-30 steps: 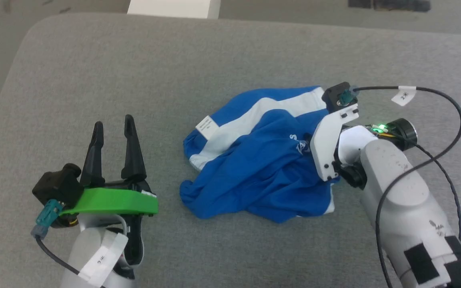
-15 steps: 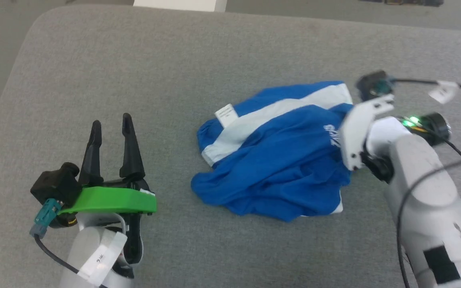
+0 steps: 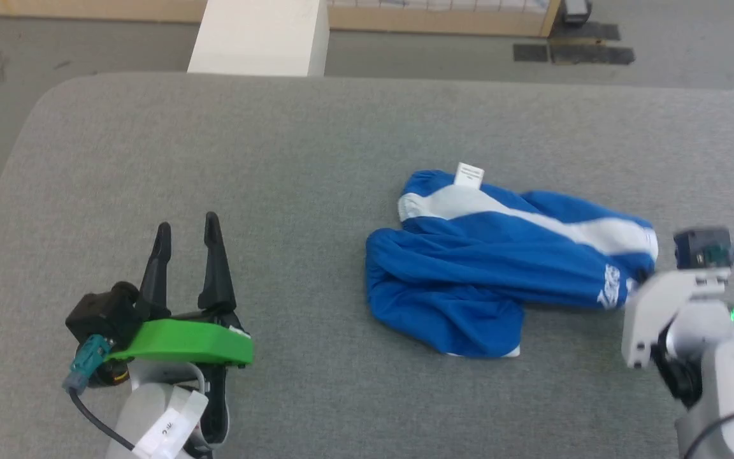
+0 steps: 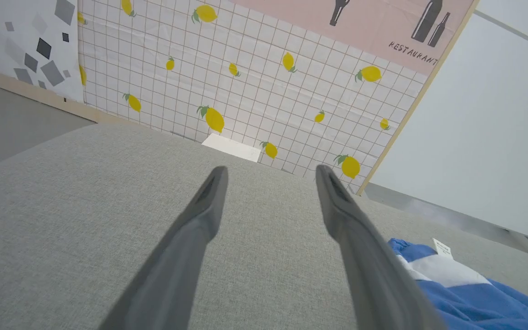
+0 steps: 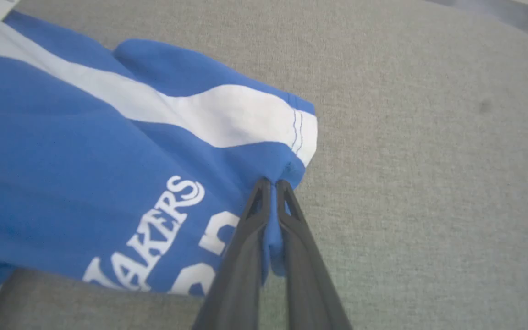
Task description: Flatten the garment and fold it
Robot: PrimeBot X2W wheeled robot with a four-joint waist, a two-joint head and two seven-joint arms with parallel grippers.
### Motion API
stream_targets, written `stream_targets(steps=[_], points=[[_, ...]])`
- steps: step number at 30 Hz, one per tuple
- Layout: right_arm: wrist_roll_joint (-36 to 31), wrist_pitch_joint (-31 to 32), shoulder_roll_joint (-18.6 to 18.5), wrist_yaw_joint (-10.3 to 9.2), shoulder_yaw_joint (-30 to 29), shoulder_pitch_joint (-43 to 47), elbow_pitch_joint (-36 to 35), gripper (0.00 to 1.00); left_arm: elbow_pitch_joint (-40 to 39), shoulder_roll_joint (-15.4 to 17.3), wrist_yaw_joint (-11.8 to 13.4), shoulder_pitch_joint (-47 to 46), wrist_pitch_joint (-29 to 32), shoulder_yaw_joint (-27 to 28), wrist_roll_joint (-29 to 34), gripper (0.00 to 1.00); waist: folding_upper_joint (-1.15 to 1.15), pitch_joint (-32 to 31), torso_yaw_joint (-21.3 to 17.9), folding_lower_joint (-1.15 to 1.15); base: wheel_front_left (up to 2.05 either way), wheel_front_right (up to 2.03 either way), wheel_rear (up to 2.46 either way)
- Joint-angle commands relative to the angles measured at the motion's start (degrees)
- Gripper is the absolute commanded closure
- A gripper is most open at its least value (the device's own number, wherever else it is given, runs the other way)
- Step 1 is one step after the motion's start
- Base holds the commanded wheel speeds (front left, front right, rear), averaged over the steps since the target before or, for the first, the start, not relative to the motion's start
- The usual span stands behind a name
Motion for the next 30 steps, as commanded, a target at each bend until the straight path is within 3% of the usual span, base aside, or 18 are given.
stream_targets(steps=[1,3,4,5,12,19,30], points=[[2.71,1.27,0.16,-0.1,0.05,2.23,-0.58,1.0,0.39,-0.12,-0.44,0.86,-0.27,-0.11,0.54,0.0,0.0,-1.62,-1.46,0.0,0.0,0.0,0.0],[5.79,2.63,0.18,-0.1,0.23,4.32,-0.88,1.0,0.85,-0.12,-0.66,1.0,-0.27,-0.52,0.58,0.0,0.0,-1.87,-1.64,0.0,0.0,0.0,0.0],[7.42,2.62,0.18,-0.1,0.48,4.94,-1.02,0.63,1.03,-0.12,-0.69,1.03,-0.27,-0.69,0.58,0.0,0.0,-2.0,-1.72,0.0,0.0,0.0,0.0],[8.82,2.23,0.18,-0.1,0.69,5.56,-1.36,0.0,1.27,-0.12,-0.72,1.03,-0.27,-0.93,0.59,0.0,0.0,-2.12,-1.8,0.0,0.0,0.0,0.0],[14.13,-7.34,0.19,-0.1,-0.69,8.14,-3.64,0.0,3.7,-0.13,-1.03,0.03,-0.27,-2.98,0.26,0.0,0.0,-2.92,-2.23,0.0,0.0,0.0,0.0],[14.87,-20.88,0.2,-0.1,2.05,12.92,-8.6,0.0,9.82,-0.13,-0.52,-6.11,-0.09,-10.78,-3.51,0.0,0.0,-3.13,-2.7,0.0,0.0,0.0,0.0],[14.64,-32.57,0.2,-0.1,6.01,13.58,-15.88,0.0,28.32,-0.13,3.81,-27.78,12.04,-25.66,-12.37,0.0,0.0,0.52,-6.76,0.0,0.0,0.0,0.0]])
